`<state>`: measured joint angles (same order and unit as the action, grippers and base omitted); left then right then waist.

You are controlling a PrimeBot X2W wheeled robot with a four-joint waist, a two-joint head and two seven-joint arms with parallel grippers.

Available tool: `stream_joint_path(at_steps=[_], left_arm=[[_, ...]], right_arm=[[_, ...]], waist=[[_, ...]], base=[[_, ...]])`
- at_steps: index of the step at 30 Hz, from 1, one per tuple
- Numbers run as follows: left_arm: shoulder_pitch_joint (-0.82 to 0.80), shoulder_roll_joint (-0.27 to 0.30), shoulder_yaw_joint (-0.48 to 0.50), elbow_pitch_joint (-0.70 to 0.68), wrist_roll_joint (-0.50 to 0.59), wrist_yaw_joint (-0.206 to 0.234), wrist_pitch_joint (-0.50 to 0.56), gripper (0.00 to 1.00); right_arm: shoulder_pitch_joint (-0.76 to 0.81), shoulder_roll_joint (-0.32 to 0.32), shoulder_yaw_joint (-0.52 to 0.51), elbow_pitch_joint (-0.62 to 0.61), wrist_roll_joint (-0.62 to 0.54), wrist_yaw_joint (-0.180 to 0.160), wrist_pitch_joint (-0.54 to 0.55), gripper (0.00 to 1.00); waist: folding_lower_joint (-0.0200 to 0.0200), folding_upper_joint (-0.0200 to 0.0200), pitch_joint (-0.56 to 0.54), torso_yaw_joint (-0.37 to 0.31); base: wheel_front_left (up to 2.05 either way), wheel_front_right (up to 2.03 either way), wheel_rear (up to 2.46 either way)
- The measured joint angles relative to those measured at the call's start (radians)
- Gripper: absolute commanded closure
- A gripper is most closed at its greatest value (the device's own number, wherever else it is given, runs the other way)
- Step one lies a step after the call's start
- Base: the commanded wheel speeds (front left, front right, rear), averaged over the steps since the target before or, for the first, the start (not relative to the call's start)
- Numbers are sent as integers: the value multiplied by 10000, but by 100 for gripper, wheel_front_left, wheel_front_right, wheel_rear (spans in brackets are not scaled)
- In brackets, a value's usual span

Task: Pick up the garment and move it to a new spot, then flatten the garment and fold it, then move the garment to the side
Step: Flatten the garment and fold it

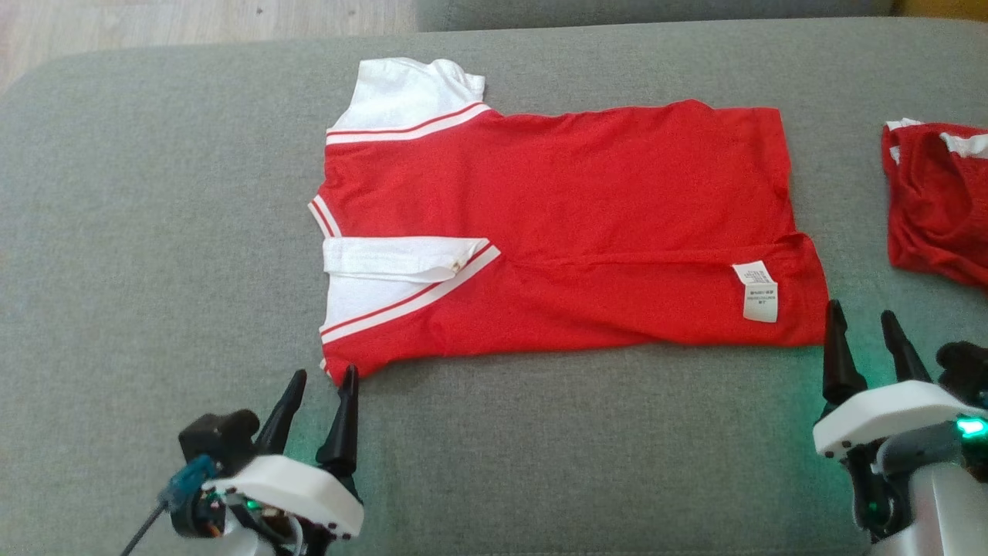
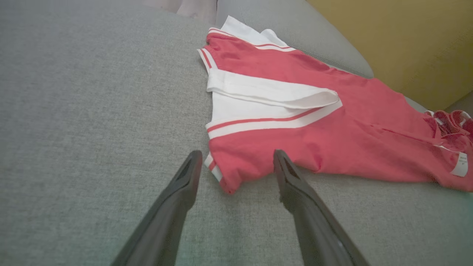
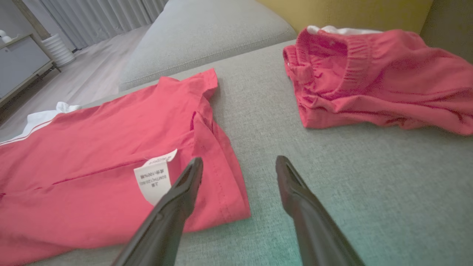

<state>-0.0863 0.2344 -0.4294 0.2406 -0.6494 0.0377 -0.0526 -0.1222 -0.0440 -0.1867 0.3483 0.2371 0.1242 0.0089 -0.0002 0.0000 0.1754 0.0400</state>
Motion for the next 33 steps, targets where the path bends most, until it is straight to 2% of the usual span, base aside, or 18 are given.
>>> stream_joint_path(at_steps=[6,12,13,14,15,16,17,24,25,26,27,28,33], left_arm=[[-6,-265,201,-98,-679,211,466,0],[-526,-508,451,688,-1175,234,702,2],[-611,-552,451,769,-1179,222,698,23],[-674,-573,447,826,-1179,188,690,54],[-744,-591,443,886,-1179,142,688,68],[-788,-602,443,936,-1179,138,685,91],[-809,-608,437,976,-1179,134,646,100],[-818,-635,405,1005,-1152,-36,403,100],[-818,-627,401,989,-1149,-36,349,100],[-819,-623,391,951,-1137,-36,318,100],[-819,-612,376,897,-1070,-36,280,100],[-818,-591,355,815,-1005,-36,244,100],[-818,-301,347,198,-727,-25,102,100]], right_arm=[[5,0,169,-414,-8,0,236,0],[-157,0,529,-341,-320,0,458,0],[-211,0,566,-267,-460,0,527,0],[-274,0,623,-165,-579,0,537,0],[-346,0,671,-59,-644,0,568,0],[-416,0,727,50,-681,0,625,0],[-500,2,761,190,-757,0,635,0],[-1004,-2,420,1340,-978,0,807,0],[-1093,-4,405,1471,-945,0,807,25],[-1197,-6,405,1586,-855,0,796,64],[-1311,-10,414,1705,-786,0,792,92],[-1414,-10,418,1812,-731,0,786,100],[-1521,-6,391,1977,-272,0,606,100]], waist=[[1,0,133,-89],[2,0,447,-295],[3,0,488,-315],[3,0,519,-326],[2,0,546,-328],[3,0,569,-320],[3,0,586,-306],[3,0,618,-136],[2,0,618,-109],[2,0,613,-85],[2,0,602,-67],[3,0,586,-54],[2,0,384,-32]], base=[[0,0,0],[0,0,0],[0,0,0],[0,0,0],[0,0,0],[0,0,0],[0,0,0],[0,0,0],[0,0,0],[0,0,0],[0,0,0],[0,0,0],[0,0,0]])
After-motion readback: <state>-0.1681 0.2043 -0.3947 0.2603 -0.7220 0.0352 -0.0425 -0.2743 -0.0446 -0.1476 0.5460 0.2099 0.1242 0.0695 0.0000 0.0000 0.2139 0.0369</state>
